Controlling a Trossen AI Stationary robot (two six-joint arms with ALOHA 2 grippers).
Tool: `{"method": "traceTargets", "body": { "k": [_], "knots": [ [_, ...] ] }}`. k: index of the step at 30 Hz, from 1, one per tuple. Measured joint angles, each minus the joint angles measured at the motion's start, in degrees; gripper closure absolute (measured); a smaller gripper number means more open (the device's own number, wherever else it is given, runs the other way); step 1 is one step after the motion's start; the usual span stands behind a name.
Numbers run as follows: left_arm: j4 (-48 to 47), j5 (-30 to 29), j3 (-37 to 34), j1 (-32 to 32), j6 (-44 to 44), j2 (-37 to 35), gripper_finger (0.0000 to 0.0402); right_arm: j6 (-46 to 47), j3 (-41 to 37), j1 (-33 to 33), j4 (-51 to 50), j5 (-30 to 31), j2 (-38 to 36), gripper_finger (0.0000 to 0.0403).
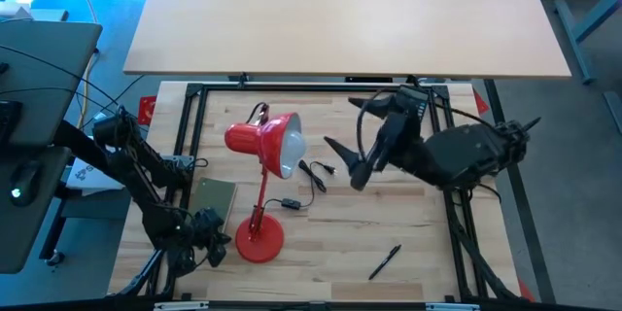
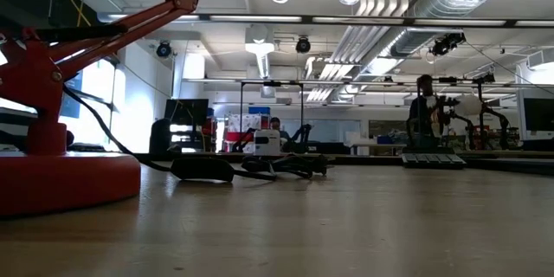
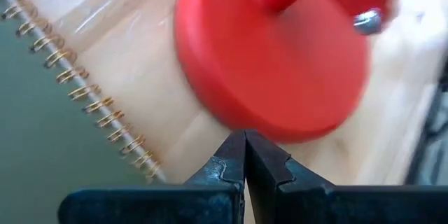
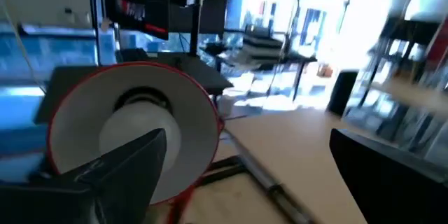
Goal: Screw lightbulb
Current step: Remove the white lightbulb from the red lamp
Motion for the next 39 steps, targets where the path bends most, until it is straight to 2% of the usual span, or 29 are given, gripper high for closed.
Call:
{"method": "traceTargets", "body": {
  "k": [2, 8, 11, 15, 18, 20, 23, 27, 30, 32, 35, 39],
  "knots": [
    [0.04, -1.37, 1.14, -0.74, 0.17, -0.55, 0.0401, 8.10, -0.01, 0.00, -3.33, -0.23, -0.13, 0.0006],
    [1.25, -8.74, 6.00, -2.95, -0.80, 1.36, 0.0401, 20.42, -0.03, 0.35, -10.92, -0.40, 0.07, 0.0006],
    [1.12, -9.10, 7.83, -1.17, -1.11, 5.34, 0.0401, 23.30, -0.04, 0.33, -13.65, -1.17, 0.24, 0.0006],
    [2.05, -9.03, 10.88, 2.04, -2.80, 11.65, 0.0401, 26.72, -0.04, -0.45, -13.78, -5.24, 0.26, 0.0006],
    [-0.59, -9.90, 12.96, 3.93, -7.50, 15.04, 0.0401, 29.92, -0.04, -1.25, -12.42, -5.07, 0.29, 0.0006],
    [-0.97, -9.98, 14.24, 4.82, -8.72, 16.56, 0.0401, 32.33, -0.04, -1.61, -10.57, -5.52, 0.27, 0.0006],
    [-0.50, -7.23, 15.95, 5.49, -6.79, 18.71, 0.0401, 30.63, -0.04, -1.76, -10.01, -7.72, 0.28, 0.0006],
    [-0.63, -7.96, 17.04, 5.52, -8.17, 20.84, 0.0402, 32.80, -0.04, -1.71, -9.95, -10.80, 0.29, 0.0006],
    [-0.57, -8.09, 17.09, 5.49, -8.57, 21.11, 0.0402, 45.53, -0.04, -2.63, -7.99, -16.84, 0.29, 0.0006],
    [-0.58, -8.20, 17.07, 5.53, -8.09, 21.05, 0.0402, 59.05, -0.04, -3.56, -4.58, -21.28, 0.19, 0.0006],
    [-0.60, -8.01, 17.03, 5.64, -7.26, 20.93, 0.0402, 77.77, -0.04, -4.61, -2.76, -23.41, -0.22, 0.0006],
    [-0.63, -7.99, 17.00, 5.64, -7.21, 20.94, 0.0402, 84.02, -0.06, -4.62, -3.11, -27.14, -0.08, 0.0006]
  ]
}}
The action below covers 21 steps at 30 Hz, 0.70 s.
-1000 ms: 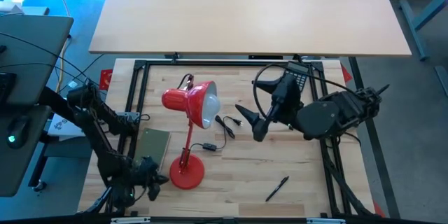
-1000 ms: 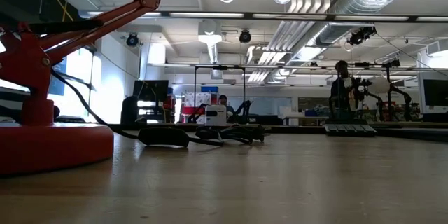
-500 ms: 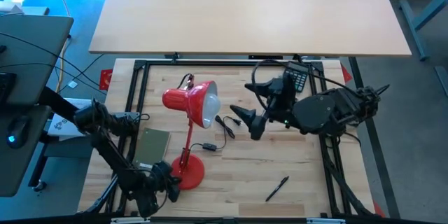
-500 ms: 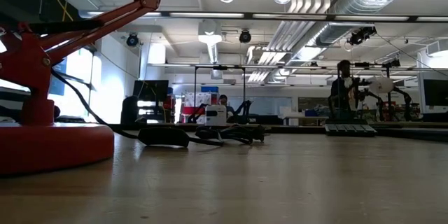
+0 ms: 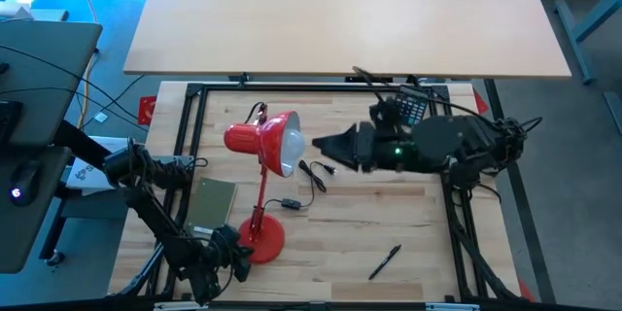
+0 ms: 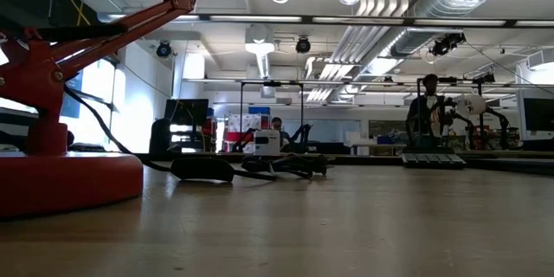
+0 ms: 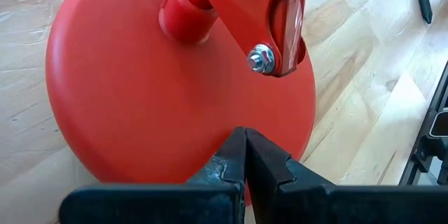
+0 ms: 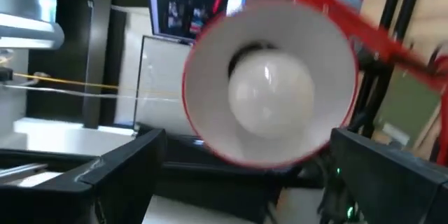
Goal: Screw lightbulb
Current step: Remove the white lightbulb from the red lamp
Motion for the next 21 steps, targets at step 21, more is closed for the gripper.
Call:
{"method": "traceTargets", "body": {
  "k": [21],
  "knots": [
    [-0.13, -0.67, -0.13, 0.00, 1.60, 0.09, 0.0402, 10.40, 0.02, -2.27, 5.15, 4.03, 4.52, 0.0006]
  ]
}}
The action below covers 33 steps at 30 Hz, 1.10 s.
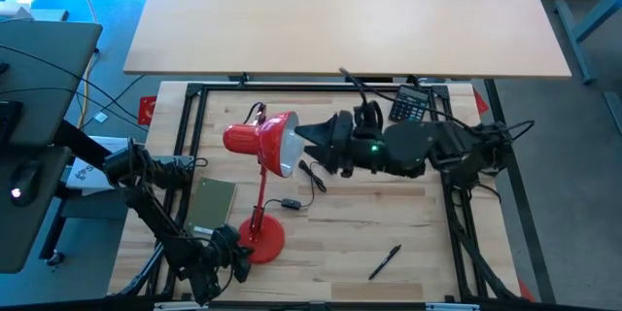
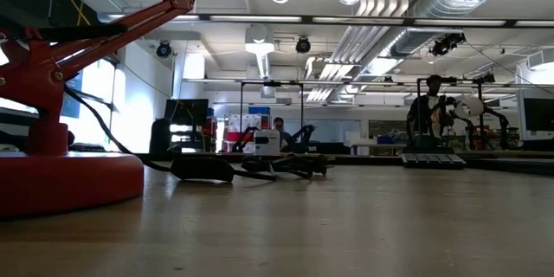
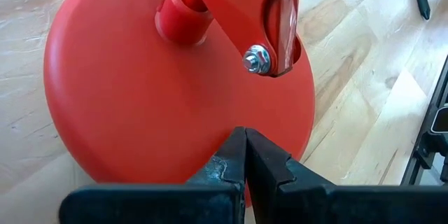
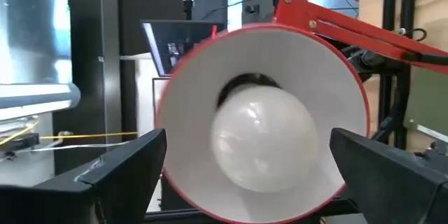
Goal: Screw lightbulb
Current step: Remove the white lightbulb from the red lamp
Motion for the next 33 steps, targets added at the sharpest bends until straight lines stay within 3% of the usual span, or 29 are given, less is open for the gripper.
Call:
{"method": "traceTargets", "body": {
  "k": [8, 16, 28, 33],
  "knots": [
    [0.00, -0.18, 0.00, -0.17, -0.02, 0.04, 0.0402, 1.48, -0.02, -0.92, 0.66, -2.49, 2.69, 0.0006],
    [0.45, -0.17, 0.00, -0.17, -0.52, 0.04, 0.0402, 1.18, 0.00, -1.07, -1.76, 2.49, 2.71, 0.0006],
    [0.46, -0.15, -0.02, -0.15, -0.53, 0.04, 0.0402, -2.37, 0.00, -2.43, 2.34, -5.57, 2.77, 0.0006],
    [0.46, -0.15, -0.02, -0.15, -0.59, 0.04, 0.0402, -3.06, 0.00, -2.67, 2.62, -5.65, 2.78, 0.0006]
  ]
}}
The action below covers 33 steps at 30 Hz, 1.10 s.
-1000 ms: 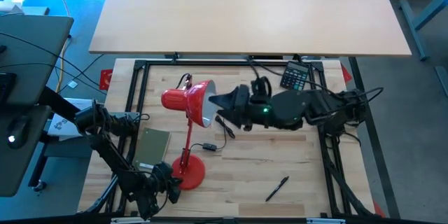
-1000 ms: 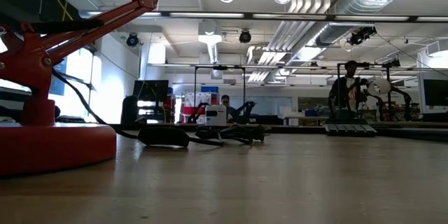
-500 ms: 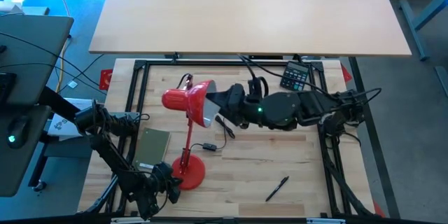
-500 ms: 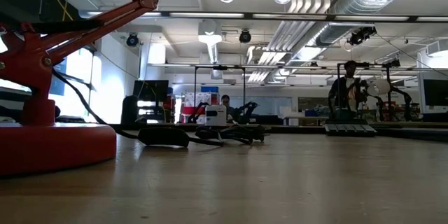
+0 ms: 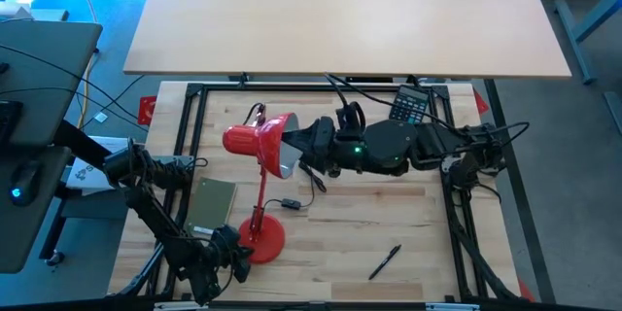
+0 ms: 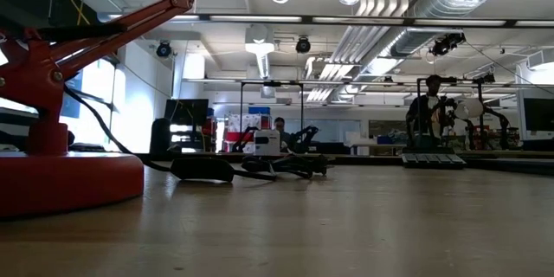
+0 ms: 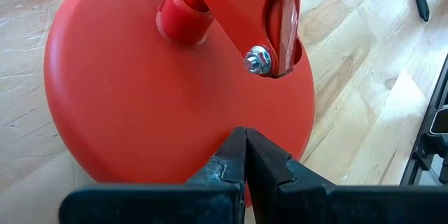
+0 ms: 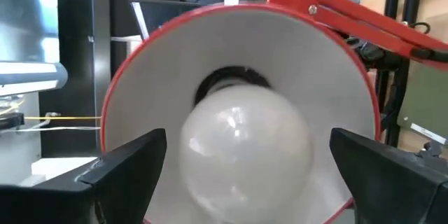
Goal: Screw lightbulb
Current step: Remove the white lightbulb from the red lamp
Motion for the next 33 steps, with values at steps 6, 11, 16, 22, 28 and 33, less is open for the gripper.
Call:
{"method": "traceTargets", "body": {
  "k": [6, 11, 16, 22, 28, 33],
  "knots": [
    [0.02, 0.00, 0.00, 0.02, -0.03, 0.00, 0.0402, -1.07, 0.00, 0.02, 0.82, -0.32, 0.00, 0.0036],
    [0.02, 0.04, 0.00, 0.02, -0.92, 0.00, 0.0402, -1.05, 0.00, 0.00, 0.81, -1.71, 0.00, 0.0081],
    [0.04, 0.04, 0.00, 0.02, -0.94, 0.00, 0.0402, -2.19, 0.00, 0.00, 0.78, -1.31, 0.00, 0.0103],
    [-0.03, 0.05, 0.00, 0.02, -0.68, 0.00, 0.0402, -5.25, 0.00, 0.02, -0.62, -1.57, -0.08, 0.0135],
    [-0.70, 0.07, 0.02, 0.02, 1.90, 0.00, 0.0402, -17.69, 0.00, -0.34, -0.95, -3.13, -0.11, 0.0146],
    [-0.11, 0.09, 0.02, 0.02, 1.97, 0.00, 0.0402, -31.82, 0.00, -1.09, -1.65, -5.14, -0.11, 0.0148]
  ]
}}
